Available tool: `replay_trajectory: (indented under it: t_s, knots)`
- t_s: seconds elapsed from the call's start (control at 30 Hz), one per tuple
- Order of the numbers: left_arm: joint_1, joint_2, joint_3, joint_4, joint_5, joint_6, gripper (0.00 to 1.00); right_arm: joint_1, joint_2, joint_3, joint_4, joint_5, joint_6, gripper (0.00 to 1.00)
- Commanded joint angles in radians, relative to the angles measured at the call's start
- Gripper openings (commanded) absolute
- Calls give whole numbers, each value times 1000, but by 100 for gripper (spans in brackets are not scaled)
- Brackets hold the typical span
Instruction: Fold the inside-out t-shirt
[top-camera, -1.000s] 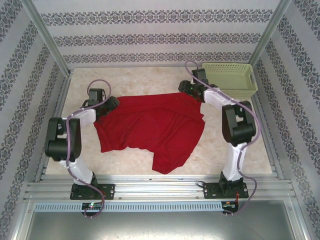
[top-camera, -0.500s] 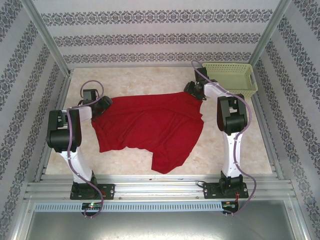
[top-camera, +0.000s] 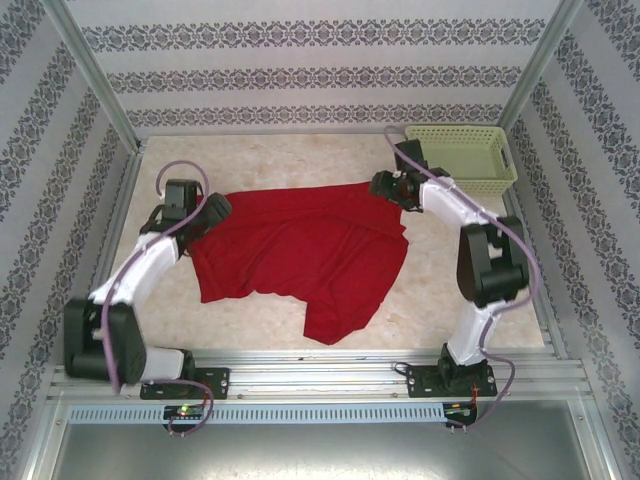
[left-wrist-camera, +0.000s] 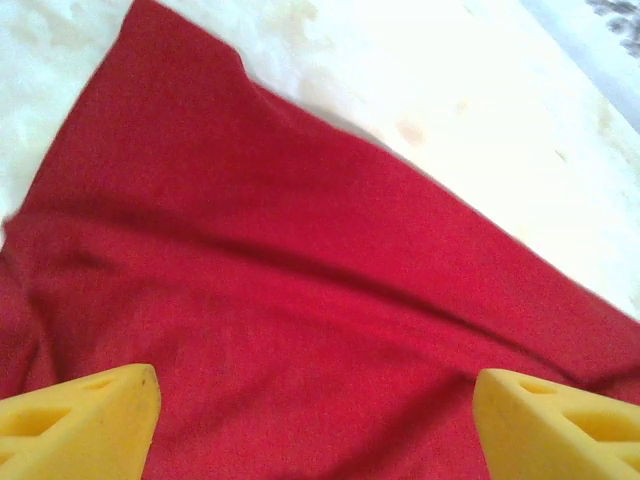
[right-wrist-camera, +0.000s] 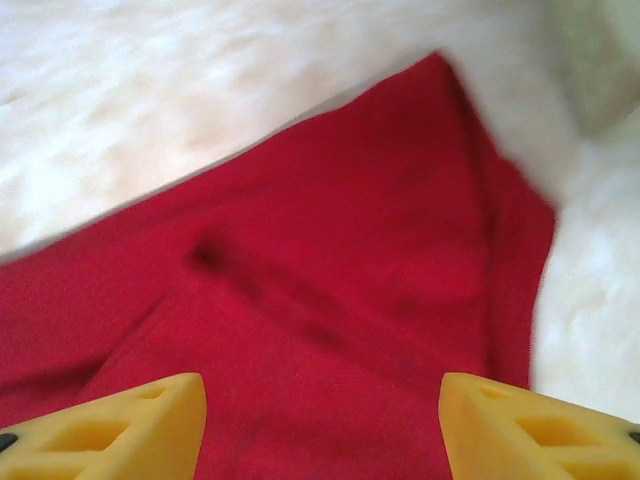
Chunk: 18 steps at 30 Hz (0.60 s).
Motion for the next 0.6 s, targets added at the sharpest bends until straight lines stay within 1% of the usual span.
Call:
replay_trajectory:
  t_s: [0.0, 0.1, 0.17, 0.23, 0.3, 0.4, 0.5, 0.57]
  knots:
    - [-50, -149, -141, -208, -110, -12, 80, 131, -124, -167, -18, -1, -18, 64]
    - [-89, -260, -233, -263, -98, -33, 78, 251, -215, -305, -17, 10, 35, 64]
    - [-104, -299, -298, -237, -58, -41, 76, 316, -249, -370, -16, 17, 83, 65]
    - [-113, -309, -364, -162, -3, -54, 73, 344, -261, -422, -19, 12, 149, 65]
    - [-117, -282, -398, -104, 36, -62, 70, 344, -253, -478, 20, -3, 210, 65]
    - [-120, -197, -406, -40, 53, -66, 69, 321, -197, -518, 57, 1, 265, 65]
    - [-119, -105, -394, 15, 59, -69, 65, 248, -130, -534, 92, -20, 297, 63]
    - [-120, -47, -378, 42, 48, -64, 63, 187, -96, -527, 112, -32, 288, 62]
